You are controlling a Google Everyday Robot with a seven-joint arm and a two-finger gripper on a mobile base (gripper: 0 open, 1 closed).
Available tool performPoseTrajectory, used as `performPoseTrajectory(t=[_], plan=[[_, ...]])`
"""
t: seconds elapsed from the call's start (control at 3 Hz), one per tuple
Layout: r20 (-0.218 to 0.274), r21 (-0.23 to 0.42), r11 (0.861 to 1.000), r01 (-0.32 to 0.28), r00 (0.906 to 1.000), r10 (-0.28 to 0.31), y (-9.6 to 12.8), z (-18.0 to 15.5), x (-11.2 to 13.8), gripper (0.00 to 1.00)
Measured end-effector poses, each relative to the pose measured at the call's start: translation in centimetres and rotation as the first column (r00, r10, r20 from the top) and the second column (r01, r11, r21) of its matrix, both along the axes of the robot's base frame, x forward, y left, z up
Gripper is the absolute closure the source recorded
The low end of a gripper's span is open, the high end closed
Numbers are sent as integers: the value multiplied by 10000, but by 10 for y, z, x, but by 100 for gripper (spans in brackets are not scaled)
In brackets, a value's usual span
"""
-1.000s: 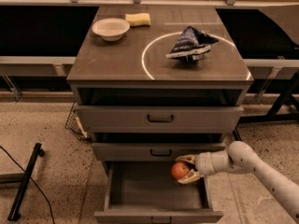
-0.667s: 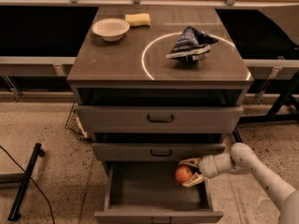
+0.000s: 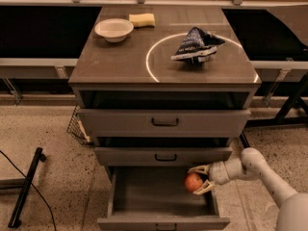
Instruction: Place apple into bottom drawer
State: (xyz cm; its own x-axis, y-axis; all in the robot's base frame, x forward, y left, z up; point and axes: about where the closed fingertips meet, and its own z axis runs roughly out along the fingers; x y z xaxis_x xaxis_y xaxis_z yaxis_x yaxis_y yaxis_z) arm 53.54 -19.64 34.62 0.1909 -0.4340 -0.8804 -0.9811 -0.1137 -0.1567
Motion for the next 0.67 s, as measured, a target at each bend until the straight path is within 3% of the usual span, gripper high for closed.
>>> performPoseTrajectory(t=[0.33,0.67], plan=[[-418,410,9986,337,9986,-320,-18,-17,-22,100],[-524,839,9954,463,9977,-420,-37,-27,-49,100]])
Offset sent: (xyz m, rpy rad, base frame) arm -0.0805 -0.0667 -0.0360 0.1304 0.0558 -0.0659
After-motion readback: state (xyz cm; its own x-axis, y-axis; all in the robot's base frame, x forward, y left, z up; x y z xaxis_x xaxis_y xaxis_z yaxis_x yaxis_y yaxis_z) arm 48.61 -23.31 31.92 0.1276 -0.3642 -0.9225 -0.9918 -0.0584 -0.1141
